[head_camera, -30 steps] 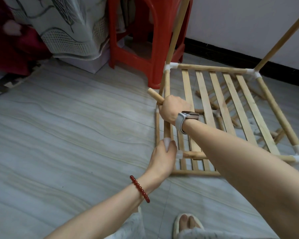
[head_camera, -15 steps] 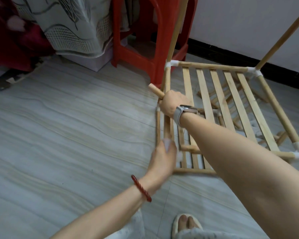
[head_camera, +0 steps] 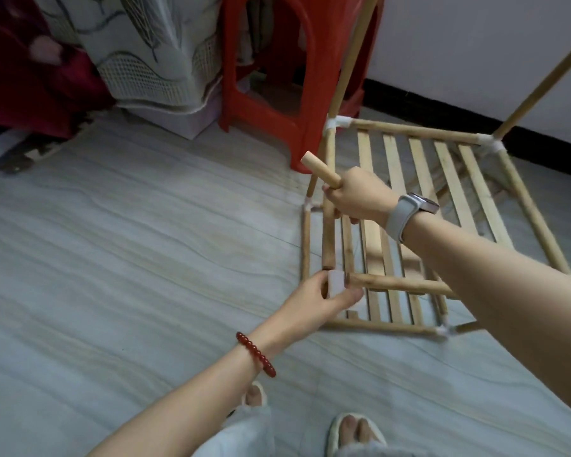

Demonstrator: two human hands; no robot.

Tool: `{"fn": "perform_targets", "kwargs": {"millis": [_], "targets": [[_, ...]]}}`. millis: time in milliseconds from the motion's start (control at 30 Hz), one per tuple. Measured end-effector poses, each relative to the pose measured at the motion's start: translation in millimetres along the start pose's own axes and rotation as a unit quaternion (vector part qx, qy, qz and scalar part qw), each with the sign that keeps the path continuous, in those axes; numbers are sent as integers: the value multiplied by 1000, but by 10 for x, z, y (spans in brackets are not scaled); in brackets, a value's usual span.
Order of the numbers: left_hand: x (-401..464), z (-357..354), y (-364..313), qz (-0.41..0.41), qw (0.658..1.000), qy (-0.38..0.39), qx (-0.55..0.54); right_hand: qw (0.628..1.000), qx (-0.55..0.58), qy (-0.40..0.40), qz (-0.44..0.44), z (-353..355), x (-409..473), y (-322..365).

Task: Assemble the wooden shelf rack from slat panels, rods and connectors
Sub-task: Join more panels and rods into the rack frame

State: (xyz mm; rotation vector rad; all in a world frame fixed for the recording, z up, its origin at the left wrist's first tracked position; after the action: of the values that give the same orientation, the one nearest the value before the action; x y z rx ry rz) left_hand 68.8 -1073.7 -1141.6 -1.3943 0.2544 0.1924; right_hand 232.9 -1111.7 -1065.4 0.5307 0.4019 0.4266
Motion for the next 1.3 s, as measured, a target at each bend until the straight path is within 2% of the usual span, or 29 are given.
{"fn": "perform_targets", "kwargs": {"millis": [67, 167, 233, 300, 367, 400, 500, 567, 667, 733, 900, 1033, 1100, 1200, 1300], "targets": [[-49, 79, 7, -6, 999, 18, 31, 999, 13, -42, 31, 97, -165, 86], [-83, 100, 46, -17, 992, -9, 123, 991, 26, -80, 102, 266, -480, 144], [-78, 92, 80, -22, 995, -22, 99, 990, -31, -29, 132, 295, -757, 71], [-47, 89, 110, -30, 996, -2, 85, 989, -69, 58, 120, 225, -1052, -80], [-7, 85, 158, -33, 992, 6, 122, 985, -81, 114, 99, 74, -1291, -242], [1, 78, 171, -32, 990, 3, 141, 982, -109, 118, 103, -19, -1359, -299], [15, 11, 239, -20, 989, -24, 146, 961, -233, 71, 133, -273, -1406, -375], [27, -10, 259, -19, 984, -66, 166, 957, -260, 34, 128, -374, -1366, -340], [36, -11, 326, -31, 972, -68, 222, 967, -238, 17, 84, -458, -1334, -334], [31, -23, 350, -51, 970, -64, 227, 968, -233, 13, 87, -479, -1342, -344], [-4, -46, 344, -89, 962, -31, 256, 950, -253, 39, 179, -405, -1363, -346], [20, -42, 331, -90, 945, -14, 313, 928, -286, 79, 227, -314, -1376, -326], [36, 15, 328, -75, 951, -27, 298, 935, -232, 86, 254, -173, -1372, -272], [89, 111, 333, -66, 950, -14, 304, 961, -74, 98, 246, 59, -1362, -176], [93, 74, 252, -38, 932, 32, 360, 967, -82, 148, 191, 41, -1407, -253]]}}
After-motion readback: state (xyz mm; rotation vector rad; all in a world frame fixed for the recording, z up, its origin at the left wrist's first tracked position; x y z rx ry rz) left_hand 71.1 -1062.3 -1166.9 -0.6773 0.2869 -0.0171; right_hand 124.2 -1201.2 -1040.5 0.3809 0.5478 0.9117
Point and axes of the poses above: each hand's wrist, its own x-axis towards the middle knuckle, its own z-axis out of the back of the hand, y = z × x, the point moved 2 cm from there along x, towards the middle knuckle, and after that the axes turned 9 degrees about x, right-handed, at the moved point
